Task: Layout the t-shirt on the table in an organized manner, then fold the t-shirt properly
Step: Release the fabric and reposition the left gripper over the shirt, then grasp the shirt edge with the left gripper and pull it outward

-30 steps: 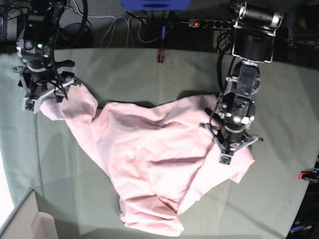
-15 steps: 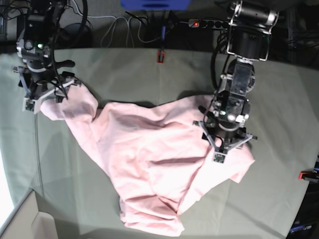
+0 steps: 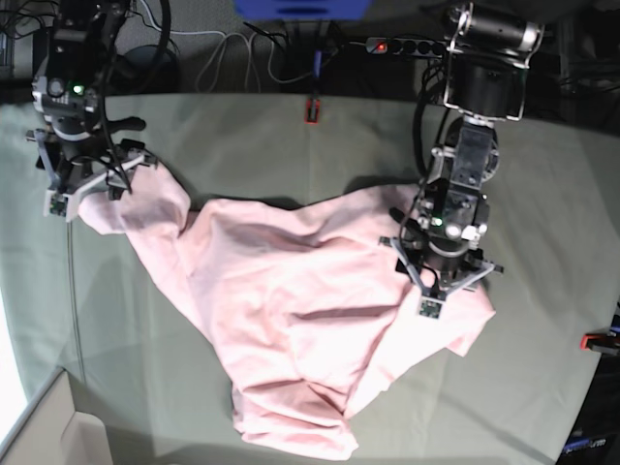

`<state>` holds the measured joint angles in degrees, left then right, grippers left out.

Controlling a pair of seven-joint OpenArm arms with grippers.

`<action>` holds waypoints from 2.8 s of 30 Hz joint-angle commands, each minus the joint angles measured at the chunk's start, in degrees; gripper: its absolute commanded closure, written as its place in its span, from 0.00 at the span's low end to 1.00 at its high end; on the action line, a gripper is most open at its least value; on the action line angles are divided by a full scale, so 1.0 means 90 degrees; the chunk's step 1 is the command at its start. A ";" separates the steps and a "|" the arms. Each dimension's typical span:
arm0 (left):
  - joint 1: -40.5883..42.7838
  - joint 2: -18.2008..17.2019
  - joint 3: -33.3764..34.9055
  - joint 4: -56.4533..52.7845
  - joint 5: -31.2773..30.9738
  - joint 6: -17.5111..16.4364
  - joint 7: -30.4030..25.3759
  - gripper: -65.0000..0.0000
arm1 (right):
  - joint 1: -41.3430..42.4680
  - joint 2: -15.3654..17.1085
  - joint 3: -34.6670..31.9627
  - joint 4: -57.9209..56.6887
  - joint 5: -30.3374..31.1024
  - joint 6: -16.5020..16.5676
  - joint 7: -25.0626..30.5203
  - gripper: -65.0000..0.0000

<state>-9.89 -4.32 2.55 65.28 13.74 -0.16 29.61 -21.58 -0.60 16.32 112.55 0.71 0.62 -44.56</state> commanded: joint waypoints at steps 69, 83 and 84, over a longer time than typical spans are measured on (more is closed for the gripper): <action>-0.1358 -0.0268 -0.0727 -0.0137 -0.0027 0.0043 -0.0198 1.00 | 0.0098 0.0033 -0.0724 0.0012 -0.0006 0.0014 0.0120 0.38; -0.4571 -0.0082 -0.0679 -0.3067 0.0032 0.0052 -0.1526 0.95 | 0.0078 0.0042 -0.0753 0.0022 -0.0025 0.0014 0.0120 0.38; -0.4923 -0.0053 -0.0679 -0.3741 0.0032 0.0052 -0.1800 0.91 | 0.0069 0.0052 -0.0734 0.0031 -0.0025 0.0014 0.0120 0.38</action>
<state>-51.75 -4.58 -3.55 30.13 13.89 -0.32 14.55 -21.10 -0.34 9.58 111.74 0.47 0.62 -44.53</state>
